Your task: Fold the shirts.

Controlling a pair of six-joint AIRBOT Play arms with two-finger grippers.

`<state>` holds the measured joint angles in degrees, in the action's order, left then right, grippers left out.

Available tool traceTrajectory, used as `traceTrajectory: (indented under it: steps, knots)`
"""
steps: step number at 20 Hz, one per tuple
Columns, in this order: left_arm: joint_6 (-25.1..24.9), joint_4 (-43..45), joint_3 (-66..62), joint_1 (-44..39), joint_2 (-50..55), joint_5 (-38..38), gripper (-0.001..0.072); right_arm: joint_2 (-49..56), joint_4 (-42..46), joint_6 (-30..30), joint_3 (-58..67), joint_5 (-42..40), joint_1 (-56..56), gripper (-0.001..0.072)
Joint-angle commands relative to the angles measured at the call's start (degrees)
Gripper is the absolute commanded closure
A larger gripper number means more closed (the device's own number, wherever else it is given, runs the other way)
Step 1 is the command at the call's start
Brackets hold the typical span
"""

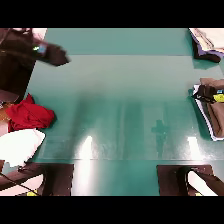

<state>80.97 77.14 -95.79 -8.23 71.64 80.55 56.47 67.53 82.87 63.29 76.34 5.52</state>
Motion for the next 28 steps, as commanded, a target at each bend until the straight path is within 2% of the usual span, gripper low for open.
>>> traceTrajectory:
  steps: [1,2,6,9,13,14,15,16,17,22,24,26,28]
  knots:
    - [5.99,20.44,4.04,6.05,-1.46,13.68,0.0232,-0.02,0.00,0.00,-0.02,-0.33,-0.04,0.0697]
    - [7.52,20.37,7.13,7.82,-1.46,12.96,-0.0013,-0.02,-0.02,0.00,-0.02,-0.35,-0.04,0.0697]
    - [9.92,20.37,24.41,12.37,-1.46,4.59,-0.0008,-0.02,0.00,0.00,-0.02,-0.37,-0.04,0.0697]
    - [10.80,20.22,36.48,12.44,-1.40,-3.58,-0.0008,-0.02,-0.02,0.02,-0.02,-0.48,-0.04,0.0697]
    - [12.20,22.36,44.74,12.44,-1.40,-8.41,-0.0006,-0.02,-0.02,0.00,-0.02,-0.46,-0.04,0.0697]
    - [12.24,22.77,44.89,12.44,-1.42,-8.63,0.0057,-0.02,-0.02,0.02,-0.02,-0.52,-0.04,0.0697]
    - [12.00,22.99,44.61,12.44,-1.49,-8.72,0.0371,-0.02,-0.02,0.02,-0.02,-0.66,-0.04,0.0697]
    - [11.78,22.99,43.80,12.44,-1.46,-8.81,0.0638,-0.02,-0.02,0.02,-0.02,-0.74,-0.04,0.0697]
    - [11.80,22.95,42.40,12.44,-1.51,-8.74,0.0676,-0.02,-0.02,0.02,-0.02,-0.74,-0.04,0.0697]
    - [10.32,21.68,24.63,8.59,-6.32,-8.90,0.0677,-0.02,-0.15,0.02,0.00,-1.70,-0.04,0.0697]
    - [4.00,14.84,14.01,3.10,-9.29,-10.32,0.0676,-0.02,-0.61,0.04,0.02,-2.89,-0.04,0.0697]
    - [-5.29,2.14,4.48,-2.78,-10.10,-10.51,0.0676,-0.02,-0.63,0.04,0.79,-3.85,-0.04,0.0697]
    - [-10.56,-11.37,-0.79,-8.59,-10.08,-12.70,0.0676,-0.02,-0.59,0.07,3.15,-4.09,-0.04,0.0697]
